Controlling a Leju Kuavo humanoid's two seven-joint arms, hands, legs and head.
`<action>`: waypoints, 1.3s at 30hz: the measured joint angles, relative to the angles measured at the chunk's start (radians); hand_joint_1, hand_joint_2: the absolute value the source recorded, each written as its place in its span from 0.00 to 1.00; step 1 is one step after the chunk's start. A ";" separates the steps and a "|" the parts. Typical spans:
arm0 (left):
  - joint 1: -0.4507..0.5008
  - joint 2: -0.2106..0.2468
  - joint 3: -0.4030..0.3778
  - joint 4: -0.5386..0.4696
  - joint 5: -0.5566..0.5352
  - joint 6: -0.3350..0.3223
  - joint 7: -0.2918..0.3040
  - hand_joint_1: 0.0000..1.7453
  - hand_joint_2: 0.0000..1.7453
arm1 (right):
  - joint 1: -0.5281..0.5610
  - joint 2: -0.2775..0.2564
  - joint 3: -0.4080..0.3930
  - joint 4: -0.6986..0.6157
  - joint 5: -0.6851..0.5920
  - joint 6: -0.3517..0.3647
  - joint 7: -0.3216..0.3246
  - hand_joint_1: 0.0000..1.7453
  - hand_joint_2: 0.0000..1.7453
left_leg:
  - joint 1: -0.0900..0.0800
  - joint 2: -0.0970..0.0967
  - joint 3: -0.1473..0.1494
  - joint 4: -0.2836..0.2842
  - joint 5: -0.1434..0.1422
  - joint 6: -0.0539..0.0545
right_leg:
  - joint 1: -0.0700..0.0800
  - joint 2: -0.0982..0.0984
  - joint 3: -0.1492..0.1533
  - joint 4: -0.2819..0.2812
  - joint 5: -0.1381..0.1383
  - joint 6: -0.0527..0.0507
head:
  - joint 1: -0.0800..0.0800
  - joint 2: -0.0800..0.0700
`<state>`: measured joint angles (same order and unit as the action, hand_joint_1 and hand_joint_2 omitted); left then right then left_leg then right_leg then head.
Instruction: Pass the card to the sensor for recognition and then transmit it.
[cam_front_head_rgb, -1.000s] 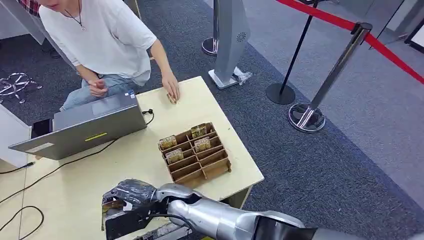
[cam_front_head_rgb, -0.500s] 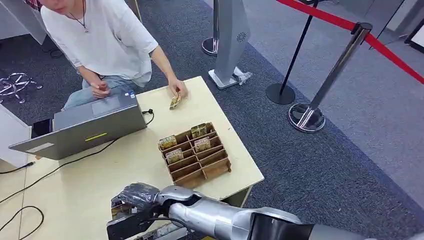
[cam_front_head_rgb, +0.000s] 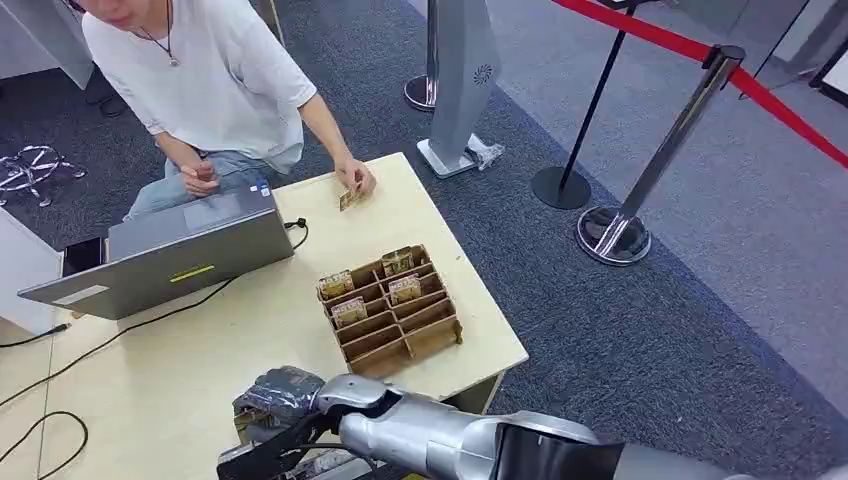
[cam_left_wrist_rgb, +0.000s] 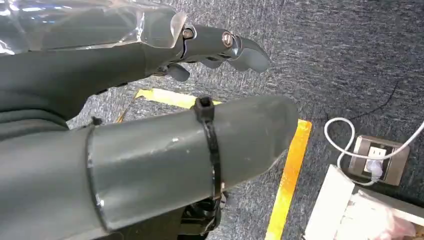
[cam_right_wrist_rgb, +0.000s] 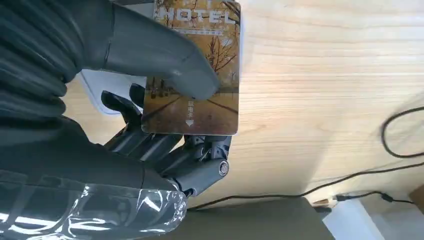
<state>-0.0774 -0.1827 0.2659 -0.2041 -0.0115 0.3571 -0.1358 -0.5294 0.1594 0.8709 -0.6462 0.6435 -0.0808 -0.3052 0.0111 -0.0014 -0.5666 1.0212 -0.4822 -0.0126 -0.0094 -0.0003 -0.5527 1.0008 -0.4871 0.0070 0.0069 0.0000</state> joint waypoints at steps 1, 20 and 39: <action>0.000 0.000 0.000 0.000 0.001 0.001 0.000 0.00 0.00 | -0.003 0.003 0.005 0.006 0.016 -0.013 0.010 1.00 1.00 | 0.000 0.000 0.000 0.000 0.000 0.000 | 0.000 0.000 0.000 0.000 0.000 0.000 | 0.000 0.000; 0.000 0.000 -0.011 0.000 -0.002 -0.004 0.000 0.00 0.00 | -0.022 0.014 0.011 0.043 -0.038 0.017 0.021 1.00 1.00 | 0.000 0.000 0.000 0.000 0.000 0.000 | 0.000 0.000 0.000 0.000 0.000 0.000 | 0.000 0.000; 0.000 0.003 -0.018 0.000 0.002 -0.010 0.001 0.00 0.00 | -0.034 -0.001 -0.085 -0.058 -0.304 0.331 -0.064 1.00 1.00 | 0.000 0.000 0.000 0.000 0.000 0.000 | 0.000 0.000 0.000 0.000 0.000 0.000 | 0.000 0.000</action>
<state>-0.0774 -0.1797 0.2476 -0.2041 -0.0092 0.3468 -0.1347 -0.5630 0.1587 0.7855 -0.7038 0.3395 0.2507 -0.3689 0.0111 -0.0012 -0.5664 1.0214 -0.4822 -0.0126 -0.0094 -0.0001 -0.5527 1.0008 -0.4869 0.0071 0.0069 0.0000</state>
